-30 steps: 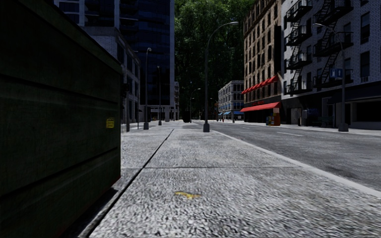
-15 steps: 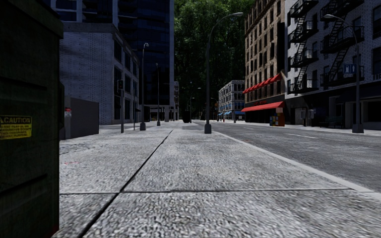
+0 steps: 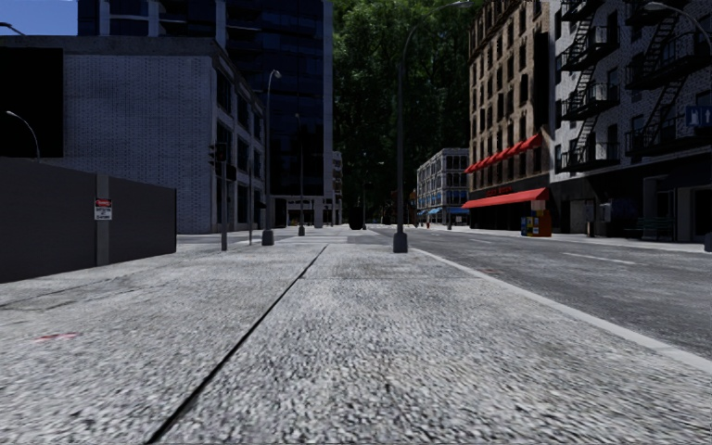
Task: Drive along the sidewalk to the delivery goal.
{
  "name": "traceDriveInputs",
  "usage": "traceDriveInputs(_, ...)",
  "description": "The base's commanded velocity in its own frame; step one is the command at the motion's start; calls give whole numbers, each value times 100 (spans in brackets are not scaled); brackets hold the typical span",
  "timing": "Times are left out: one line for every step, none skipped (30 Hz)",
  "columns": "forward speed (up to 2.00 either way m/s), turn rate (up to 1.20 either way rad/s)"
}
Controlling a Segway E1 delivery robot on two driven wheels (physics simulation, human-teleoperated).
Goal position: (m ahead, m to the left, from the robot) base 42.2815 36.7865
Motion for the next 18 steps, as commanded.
traceDriveInputs(200,29)
traceDriveInputs(200,29)
traceDriveInputs(200,29)
traceDriveInputs(200,29)
traceDriveInputs(200,29)
traceDriveInputs(200,29)
traceDriveInputs(200,29)
traceDriveInputs(200,29)
traceDriveInputs(200,29)
traceDriveInputs(200,29)
traceDriveInputs(200,29)
traceDriveInputs(200,29)
traceDriveInputs(200,29)
traceDriveInputs(200,29)
traceDriveInputs(200,28)
traceDriveInputs(200,21)
traceDriveInputs(200,21)
traceDriveInputs(200,16)
